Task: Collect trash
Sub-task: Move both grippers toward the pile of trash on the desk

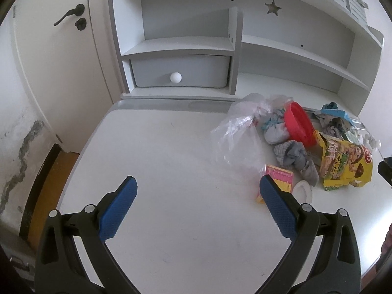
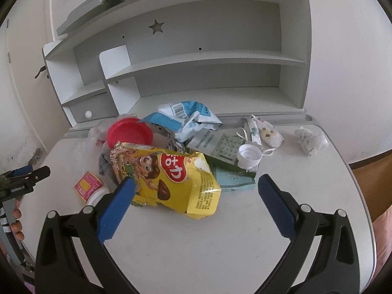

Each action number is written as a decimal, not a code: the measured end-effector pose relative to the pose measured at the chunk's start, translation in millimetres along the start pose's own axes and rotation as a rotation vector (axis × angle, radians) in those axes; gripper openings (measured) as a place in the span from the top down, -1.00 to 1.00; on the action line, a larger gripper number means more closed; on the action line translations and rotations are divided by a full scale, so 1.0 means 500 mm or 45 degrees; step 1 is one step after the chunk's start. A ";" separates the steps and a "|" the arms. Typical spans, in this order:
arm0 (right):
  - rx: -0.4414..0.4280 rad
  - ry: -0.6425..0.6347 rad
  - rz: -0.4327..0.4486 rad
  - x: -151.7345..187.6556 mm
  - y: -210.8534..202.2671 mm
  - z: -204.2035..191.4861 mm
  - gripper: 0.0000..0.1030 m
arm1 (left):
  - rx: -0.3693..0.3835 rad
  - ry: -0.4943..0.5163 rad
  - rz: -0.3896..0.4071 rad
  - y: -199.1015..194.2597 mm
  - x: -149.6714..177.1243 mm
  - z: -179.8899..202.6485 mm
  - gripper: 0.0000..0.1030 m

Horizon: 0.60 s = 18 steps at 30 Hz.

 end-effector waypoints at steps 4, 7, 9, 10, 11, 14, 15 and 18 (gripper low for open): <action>-0.007 -0.002 -0.012 0.004 0.003 -0.003 -0.89 | 0.003 -0.004 -0.001 0.000 0.002 0.000 -0.89; -0.016 -0.017 -0.022 0.009 0.005 -0.008 -0.89 | 0.009 -0.007 -0.003 -0.001 0.003 0.001 -0.89; -0.018 -0.022 -0.024 0.010 0.005 -0.010 -0.89 | 0.007 -0.005 -0.005 -0.001 0.006 0.003 -0.89; -0.020 -0.021 -0.024 0.011 0.005 -0.010 -0.89 | 0.007 -0.004 -0.005 -0.001 0.007 0.003 -0.89; -0.023 -0.019 -0.025 0.011 0.004 -0.009 -0.89 | 0.006 -0.003 -0.005 -0.002 0.007 0.002 -0.89; -0.024 -0.014 -0.024 0.011 0.001 -0.008 -0.89 | 0.008 -0.004 -0.004 -0.002 0.007 0.002 -0.89; -0.024 -0.014 -0.024 0.011 0.000 -0.008 -0.89 | 0.008 -0.004 -0.004 -0.002 0.007 0.002 -0.89; -0.024 -0.014 -0.022 0.012 -0.004 -0.007 -0.89 | 0.009 0.000 -0.001 -0.005 0.008 0.004 -0.89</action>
Point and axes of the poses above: each gripper's, at about its wrist camera, not at the fingertips, and y roughly the way its jaws point, z to its right, x to its underside, the point moved 5 cm from there along y, roughly the way its jaws point, and after that the axes turned 12 degrees about y, right-handed, at the moved point
